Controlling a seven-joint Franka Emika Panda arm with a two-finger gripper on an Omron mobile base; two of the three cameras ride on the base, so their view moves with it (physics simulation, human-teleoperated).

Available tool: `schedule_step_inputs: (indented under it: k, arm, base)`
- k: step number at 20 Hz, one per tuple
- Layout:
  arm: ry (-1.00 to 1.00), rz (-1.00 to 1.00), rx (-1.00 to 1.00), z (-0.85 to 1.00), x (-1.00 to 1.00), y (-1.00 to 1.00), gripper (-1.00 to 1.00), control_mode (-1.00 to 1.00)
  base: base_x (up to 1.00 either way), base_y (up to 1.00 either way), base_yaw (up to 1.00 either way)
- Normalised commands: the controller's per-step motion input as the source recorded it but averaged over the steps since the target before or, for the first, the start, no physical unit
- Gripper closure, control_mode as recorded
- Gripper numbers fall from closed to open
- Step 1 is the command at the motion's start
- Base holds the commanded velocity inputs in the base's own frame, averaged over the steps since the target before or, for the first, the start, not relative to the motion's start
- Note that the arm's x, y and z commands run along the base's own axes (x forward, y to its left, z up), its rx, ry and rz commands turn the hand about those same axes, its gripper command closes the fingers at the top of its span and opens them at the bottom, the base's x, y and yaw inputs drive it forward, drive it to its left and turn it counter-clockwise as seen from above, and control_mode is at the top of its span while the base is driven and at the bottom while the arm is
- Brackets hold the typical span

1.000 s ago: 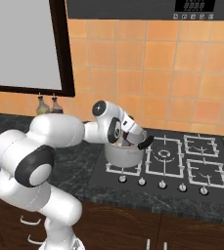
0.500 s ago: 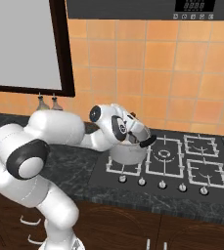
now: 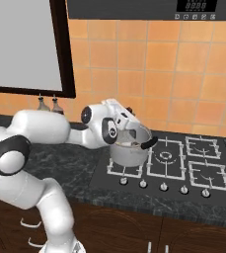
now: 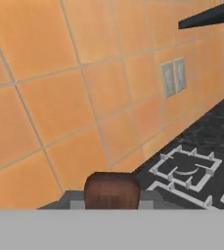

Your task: Put the mushroom and squash in the pot. Retrieve the spatula and lightly stir the vegetables in the pot.

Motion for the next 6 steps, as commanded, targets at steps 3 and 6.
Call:
schedule_step_inputs:
  k: [3,6]
  arm:
    - [0.15,-0.13,0.00,0.03,0.16,-0.29,1.00,-1.00]
    - [0.21,-0.07,0.00,-0.19,0.25,-0.25,1.00,-1.00]
  base:
    - [0.00,0.00,0.00]
    - [0.00,0.00,0.00]
